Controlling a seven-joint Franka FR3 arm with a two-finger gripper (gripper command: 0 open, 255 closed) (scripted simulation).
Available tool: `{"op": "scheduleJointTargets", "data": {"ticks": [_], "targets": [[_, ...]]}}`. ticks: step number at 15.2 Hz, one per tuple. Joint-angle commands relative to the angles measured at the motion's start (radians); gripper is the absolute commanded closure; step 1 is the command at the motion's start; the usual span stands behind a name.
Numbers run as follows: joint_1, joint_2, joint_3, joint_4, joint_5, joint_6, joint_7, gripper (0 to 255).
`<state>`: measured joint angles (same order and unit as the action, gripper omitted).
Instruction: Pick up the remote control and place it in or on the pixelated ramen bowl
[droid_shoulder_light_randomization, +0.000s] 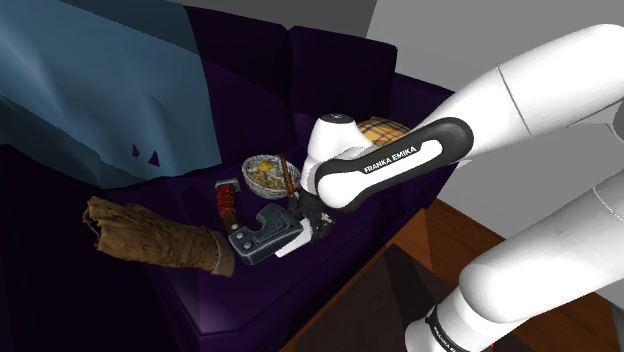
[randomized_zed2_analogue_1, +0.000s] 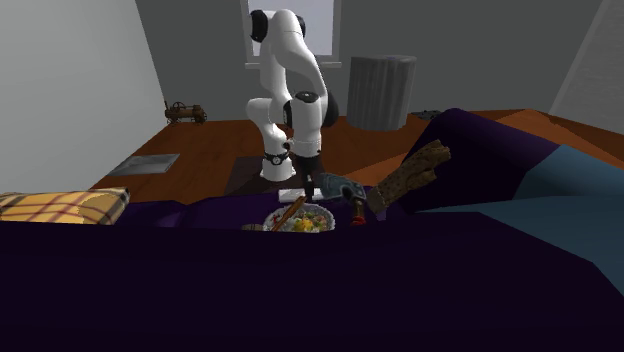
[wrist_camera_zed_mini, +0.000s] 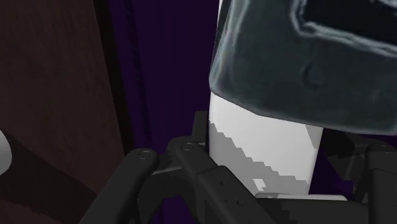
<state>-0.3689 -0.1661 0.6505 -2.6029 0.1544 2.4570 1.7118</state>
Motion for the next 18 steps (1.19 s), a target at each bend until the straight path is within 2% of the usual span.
{"op": "scheduleJointTargets", "data": {"ticks": [1,8,18], "targets": [[0.007,-0.028,-0.007,0.008,0.019,-0.031,-0.014,255],[0.026,-0.115,-0.036,0.044,0.061,-0.148,-0.048,255],[0.041,-0.209,-0.076,0.115,0.083,-0.307,-0.074,255]]}}
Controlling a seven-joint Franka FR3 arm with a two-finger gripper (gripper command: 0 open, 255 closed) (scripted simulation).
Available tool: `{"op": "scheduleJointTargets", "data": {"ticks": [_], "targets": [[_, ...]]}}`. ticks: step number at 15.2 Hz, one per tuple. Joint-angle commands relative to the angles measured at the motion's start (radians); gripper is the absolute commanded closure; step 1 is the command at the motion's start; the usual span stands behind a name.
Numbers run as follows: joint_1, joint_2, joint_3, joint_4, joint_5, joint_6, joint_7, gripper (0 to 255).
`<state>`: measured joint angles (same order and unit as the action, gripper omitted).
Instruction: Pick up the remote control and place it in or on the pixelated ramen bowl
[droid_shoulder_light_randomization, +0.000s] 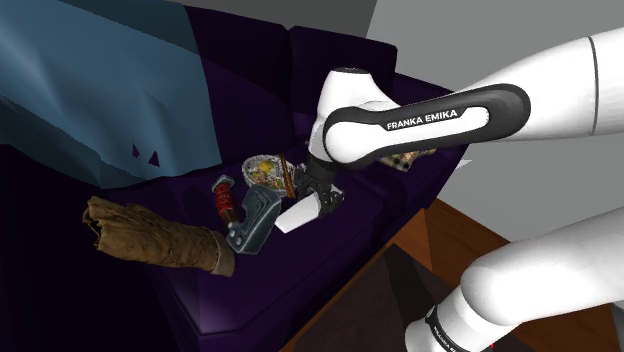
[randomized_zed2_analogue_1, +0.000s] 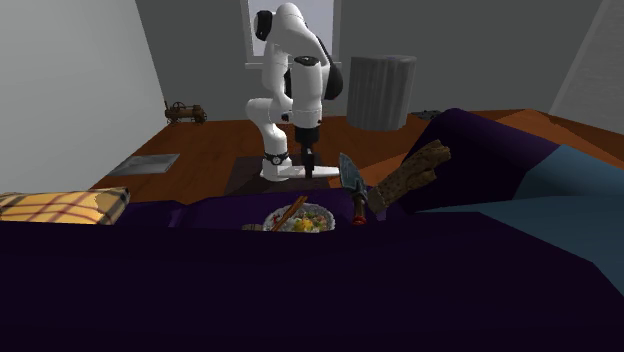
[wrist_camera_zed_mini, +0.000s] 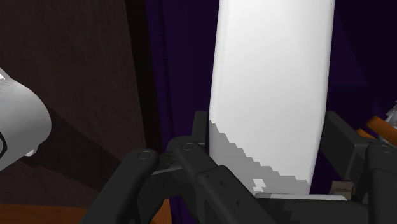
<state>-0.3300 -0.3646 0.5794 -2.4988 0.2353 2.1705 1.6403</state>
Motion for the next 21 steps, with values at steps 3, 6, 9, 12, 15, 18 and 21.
{"op": "scheduleJointTargets", "data": {"ticks": [3,6,9,12,15,18,21], "targets": [[0.004,-0.032,-0.016,0.036,0.004,-0.066,-0.006,255],[0.005,-0.051,-0.027,0.062,0.004,-0.111,-0.010,255],[0.006,-0.067,-0.037,0.091,0.003,-0.155,-0.012,255],[-0.010,-0.032,-0.036,0.140,-0.017,-0.171,-0.009,255],[-0.054,0.094,-0.018,0.246,-0.081,-0.158,0.011,255],[-0.085,0.223,-0.003,0.362,-0.153,-0.160,0.039,255],[-0.099,0.354,0.005,0.490,-0.232,-0.176,0.071,255]]}}
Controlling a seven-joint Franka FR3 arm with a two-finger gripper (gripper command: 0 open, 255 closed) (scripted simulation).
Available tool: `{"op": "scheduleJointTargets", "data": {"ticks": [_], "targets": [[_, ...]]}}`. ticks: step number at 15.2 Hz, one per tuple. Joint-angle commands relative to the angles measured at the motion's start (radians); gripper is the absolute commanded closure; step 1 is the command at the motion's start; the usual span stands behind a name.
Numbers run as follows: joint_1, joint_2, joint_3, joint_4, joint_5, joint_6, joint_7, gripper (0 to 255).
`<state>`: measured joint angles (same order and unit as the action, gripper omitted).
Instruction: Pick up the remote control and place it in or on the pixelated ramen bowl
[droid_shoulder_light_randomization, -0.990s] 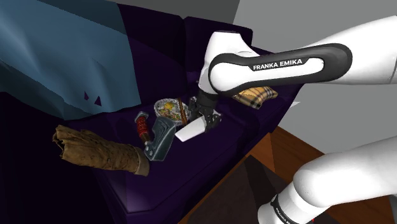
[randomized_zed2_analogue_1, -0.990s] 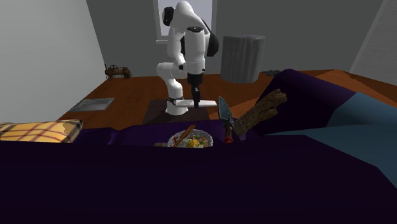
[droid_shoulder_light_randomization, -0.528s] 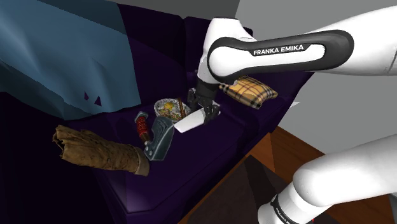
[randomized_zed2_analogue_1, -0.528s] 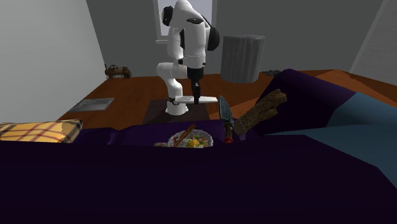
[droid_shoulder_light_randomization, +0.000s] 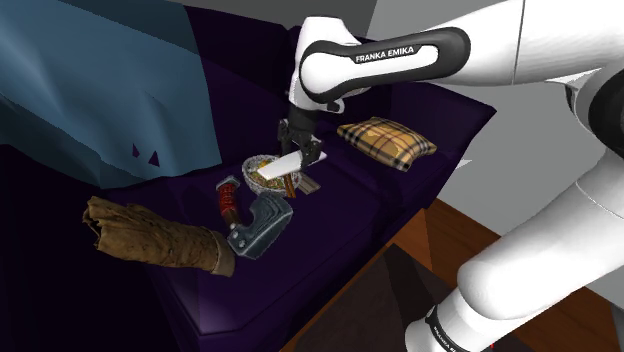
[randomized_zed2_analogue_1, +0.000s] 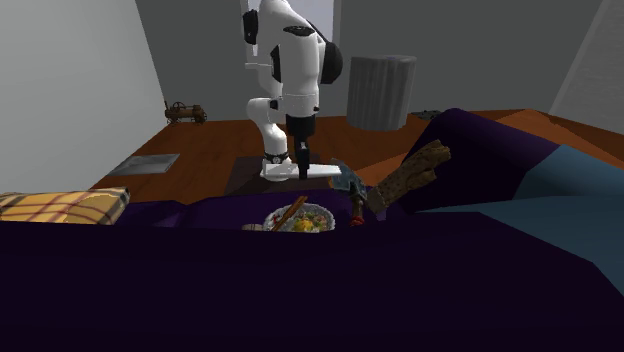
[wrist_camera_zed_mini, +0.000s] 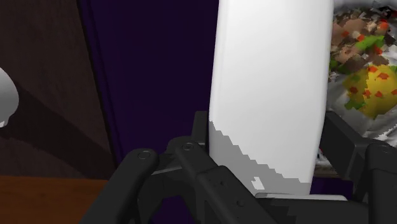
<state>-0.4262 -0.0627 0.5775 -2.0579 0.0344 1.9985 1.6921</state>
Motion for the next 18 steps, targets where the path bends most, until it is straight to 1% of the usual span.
{"op": "scheduleJointTargets", "data": {"ticks": [1,4,7,18], "targets": [[-0.003,0.096,0.008,0.095,-0.058,-0.013,0.030,255],[0.009,0.229,0.002,0.242,-0.136,-0.050,0.059,255],[0.036,0.352,-0.011,0.393,-0.200,-0.097,0.077,255],[0.041,0.393,-0.025,0.296,-0.229,0.034,0.097,255]]}}
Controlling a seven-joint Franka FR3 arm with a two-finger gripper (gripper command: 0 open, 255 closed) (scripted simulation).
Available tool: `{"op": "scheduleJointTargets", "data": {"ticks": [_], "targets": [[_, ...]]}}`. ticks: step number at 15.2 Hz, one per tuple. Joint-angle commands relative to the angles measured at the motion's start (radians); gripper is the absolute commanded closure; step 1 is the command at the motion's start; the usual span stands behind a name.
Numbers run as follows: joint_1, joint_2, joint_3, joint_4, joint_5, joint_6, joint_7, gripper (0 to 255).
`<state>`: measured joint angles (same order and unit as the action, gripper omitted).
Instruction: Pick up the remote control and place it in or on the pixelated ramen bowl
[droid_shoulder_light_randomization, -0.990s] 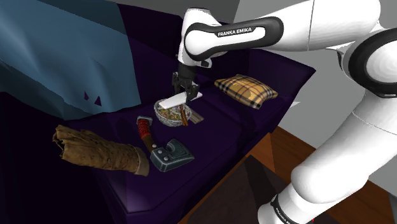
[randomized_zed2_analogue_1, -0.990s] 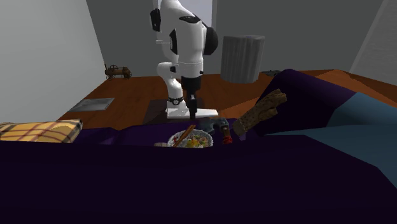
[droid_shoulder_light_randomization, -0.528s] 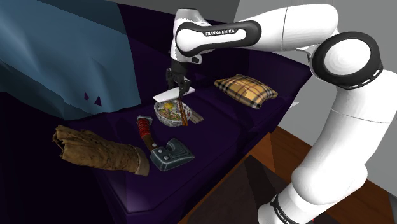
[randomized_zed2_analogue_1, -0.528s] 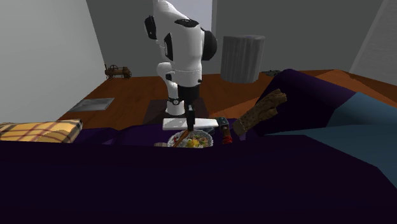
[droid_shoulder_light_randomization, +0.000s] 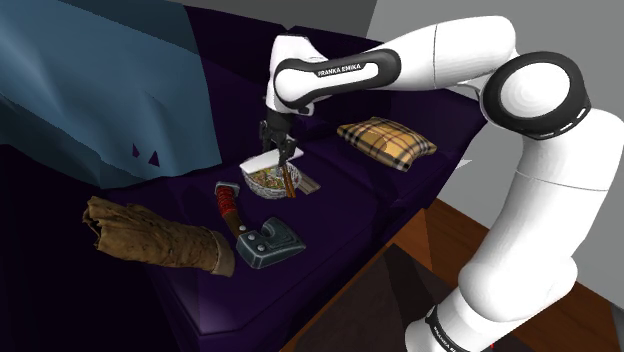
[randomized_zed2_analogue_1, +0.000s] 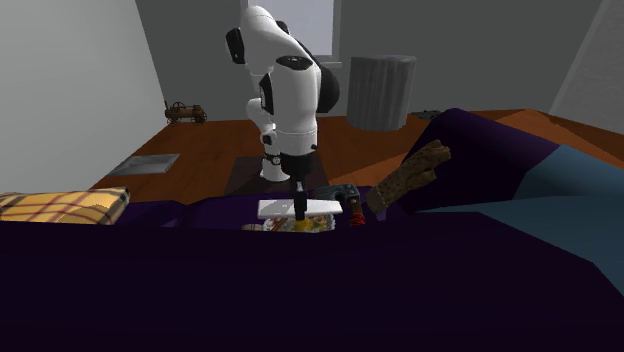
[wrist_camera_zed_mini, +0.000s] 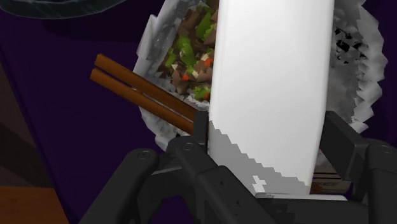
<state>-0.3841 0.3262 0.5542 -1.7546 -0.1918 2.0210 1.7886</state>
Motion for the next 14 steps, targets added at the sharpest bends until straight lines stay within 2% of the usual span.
{"op": "scheduleJointTargets", "data": {"ticks": [1,10,11,14], "targets": [[0.000,0.010,-0.003,-0.015,-0.007,0.023,0.003,255],[0.002,0.019,-0.006,-0.027,-0.014,0.045,0.007,255],[0.002,0.019,-0.006,-0.027,-0.014,0.045,0.007,0],[0.002,0.020,-0.006,-0.027,-0.014,0.045,0.007,0]]}}
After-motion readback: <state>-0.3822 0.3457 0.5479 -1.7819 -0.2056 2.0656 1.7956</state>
